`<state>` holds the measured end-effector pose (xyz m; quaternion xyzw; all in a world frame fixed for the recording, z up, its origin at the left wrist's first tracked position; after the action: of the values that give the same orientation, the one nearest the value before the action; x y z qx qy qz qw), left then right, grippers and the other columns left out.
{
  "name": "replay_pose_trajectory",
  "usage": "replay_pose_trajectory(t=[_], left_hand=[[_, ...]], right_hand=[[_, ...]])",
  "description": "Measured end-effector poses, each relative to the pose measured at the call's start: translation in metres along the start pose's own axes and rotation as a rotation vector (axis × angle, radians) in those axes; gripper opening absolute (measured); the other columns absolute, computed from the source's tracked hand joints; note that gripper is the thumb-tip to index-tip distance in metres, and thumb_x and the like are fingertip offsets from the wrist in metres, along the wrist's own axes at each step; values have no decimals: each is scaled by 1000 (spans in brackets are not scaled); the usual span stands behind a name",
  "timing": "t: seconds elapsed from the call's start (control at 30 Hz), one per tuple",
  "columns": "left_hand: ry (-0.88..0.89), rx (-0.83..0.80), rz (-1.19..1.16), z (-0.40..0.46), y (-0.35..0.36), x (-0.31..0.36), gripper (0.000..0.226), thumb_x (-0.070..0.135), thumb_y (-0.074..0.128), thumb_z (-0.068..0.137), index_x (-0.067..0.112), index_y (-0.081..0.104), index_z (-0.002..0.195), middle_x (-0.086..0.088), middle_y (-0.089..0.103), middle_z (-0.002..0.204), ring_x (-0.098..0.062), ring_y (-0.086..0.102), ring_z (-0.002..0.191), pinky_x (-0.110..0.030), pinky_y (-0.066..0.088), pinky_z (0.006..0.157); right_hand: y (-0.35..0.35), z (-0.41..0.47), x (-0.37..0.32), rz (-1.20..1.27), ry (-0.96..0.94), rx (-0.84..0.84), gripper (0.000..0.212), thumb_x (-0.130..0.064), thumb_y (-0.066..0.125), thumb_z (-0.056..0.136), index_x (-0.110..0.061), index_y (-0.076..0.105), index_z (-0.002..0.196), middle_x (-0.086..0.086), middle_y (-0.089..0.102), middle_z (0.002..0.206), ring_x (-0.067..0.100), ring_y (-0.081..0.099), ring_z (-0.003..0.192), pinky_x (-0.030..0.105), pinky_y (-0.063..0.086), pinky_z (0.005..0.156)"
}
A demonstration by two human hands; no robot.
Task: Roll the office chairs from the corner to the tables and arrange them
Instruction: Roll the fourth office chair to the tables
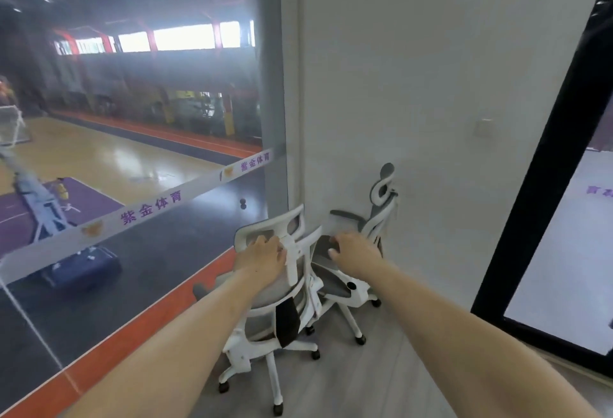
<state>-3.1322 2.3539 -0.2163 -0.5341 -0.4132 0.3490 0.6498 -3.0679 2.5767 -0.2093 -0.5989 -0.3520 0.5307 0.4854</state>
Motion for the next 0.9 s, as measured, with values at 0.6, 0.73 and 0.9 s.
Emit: replay_pose_trajectory(t=[0.6, 0.73, 0.9], left_hand=[[-548, -153, -137, 187, 153, -31, 44, 45, 35, 106, 27, 42, 146, -12, 50, 138, -37, 54, 124, -53, 47, 98], [-589, -250, -49, 193, 186, -47, 57, 46, 35, 107, 34, 22, 161, -8, 23, 166, -35, 26, 152, -59, 30, 116], [-586, -394, -78, 211, 212, -66, 63, 50, 24, 109, 40, -5, 164, -9, -13, 173, -35, -9, 159, -62, 5, 125]], right_hand=[[128, 292, 67, -30, -369, -380, 44, -37, 50, 103, -23, 53, 145, 6, 49, 151, 29, 46, 137, 45, 49, 102], [159, 321, 69, -78, -379, -456, 51, -38, 48, 102, -25, 44, 152, 7, 39, 158, 31, 38, 142, 52, 45, 108], [185, 352, 71, -158, -383, -473, 64, -39, 47, 103, -30, 25, 162, 7, 13, 171, 29, 5, 159, 55, 22, 123]])
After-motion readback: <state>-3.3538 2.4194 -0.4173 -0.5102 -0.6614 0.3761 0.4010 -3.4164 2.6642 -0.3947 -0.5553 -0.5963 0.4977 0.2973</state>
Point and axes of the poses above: each hand's wrist, its own z-axis towards the middle knuckle, its own y-axis out of the palm, x = y × z, the point moved 2 cm from there along z, towards the middle knuckle
